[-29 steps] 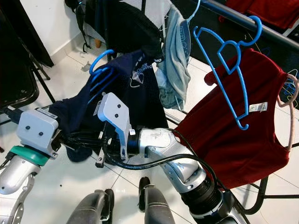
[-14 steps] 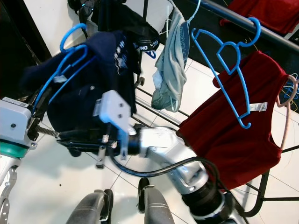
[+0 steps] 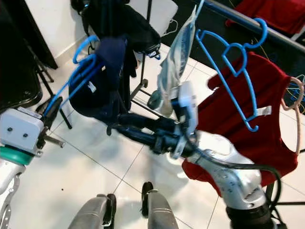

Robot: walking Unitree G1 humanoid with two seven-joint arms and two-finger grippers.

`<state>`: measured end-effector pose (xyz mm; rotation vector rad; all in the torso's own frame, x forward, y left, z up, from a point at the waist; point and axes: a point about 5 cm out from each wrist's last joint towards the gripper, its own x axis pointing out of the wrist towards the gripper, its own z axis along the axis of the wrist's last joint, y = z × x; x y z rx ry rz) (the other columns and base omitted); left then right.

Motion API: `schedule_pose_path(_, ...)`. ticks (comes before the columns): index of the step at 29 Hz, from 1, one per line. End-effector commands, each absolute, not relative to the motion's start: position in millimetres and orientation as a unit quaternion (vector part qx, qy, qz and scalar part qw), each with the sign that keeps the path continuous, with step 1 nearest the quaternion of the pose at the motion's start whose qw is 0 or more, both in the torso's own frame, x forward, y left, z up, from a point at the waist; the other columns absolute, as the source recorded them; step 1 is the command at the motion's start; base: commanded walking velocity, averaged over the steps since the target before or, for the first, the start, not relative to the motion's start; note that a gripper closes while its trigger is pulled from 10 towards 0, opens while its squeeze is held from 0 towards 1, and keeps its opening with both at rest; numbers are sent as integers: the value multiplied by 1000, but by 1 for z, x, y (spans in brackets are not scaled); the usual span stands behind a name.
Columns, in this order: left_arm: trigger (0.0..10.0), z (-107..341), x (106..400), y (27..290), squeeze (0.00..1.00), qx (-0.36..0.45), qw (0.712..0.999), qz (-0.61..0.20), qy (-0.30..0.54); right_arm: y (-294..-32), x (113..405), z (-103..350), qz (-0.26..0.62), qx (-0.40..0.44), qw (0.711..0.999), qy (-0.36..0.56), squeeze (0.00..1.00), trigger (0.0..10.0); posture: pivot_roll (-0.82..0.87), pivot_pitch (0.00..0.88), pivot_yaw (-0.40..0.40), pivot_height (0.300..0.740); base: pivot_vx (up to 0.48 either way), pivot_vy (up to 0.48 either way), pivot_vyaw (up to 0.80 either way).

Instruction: Hang hanger

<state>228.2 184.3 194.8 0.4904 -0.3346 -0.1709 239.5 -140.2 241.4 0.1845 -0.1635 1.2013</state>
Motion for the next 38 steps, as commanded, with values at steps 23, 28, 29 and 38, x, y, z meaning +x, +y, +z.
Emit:
schedule_pose_path(23, 10000, 238, 245, 177, 0, 158, 936, -217, -229, -217, 292, 269, 434, -228, 871, -28, 0, 10000, -59, 189, -43, 740, 0, 0, 0)
schedule_pose_path(28, 9490, 234, 251, 178, 0, 210, 911, -295, -196, -214, 298, 277, 449, -283, 847, -25, 0, 10000, -79, 189, -48, 740, 0, 0, 0)
schedule_pose_path(29, 9490, 234, 251, 178, 0, 210, 911, -295, -196, -214, 298, 277, 449, -283, 847, -25, 0, 10000, -79, 189, -48, 740, 0, 0, 0)
schedule_pose_path(38, 8941, 235, 229, 190, 0, 238, 894, -347, -155, -217, 312, 316, 427, -367, 821, -97, 0, 10000, -67, 193, -56, 740, 0, 0, 0)
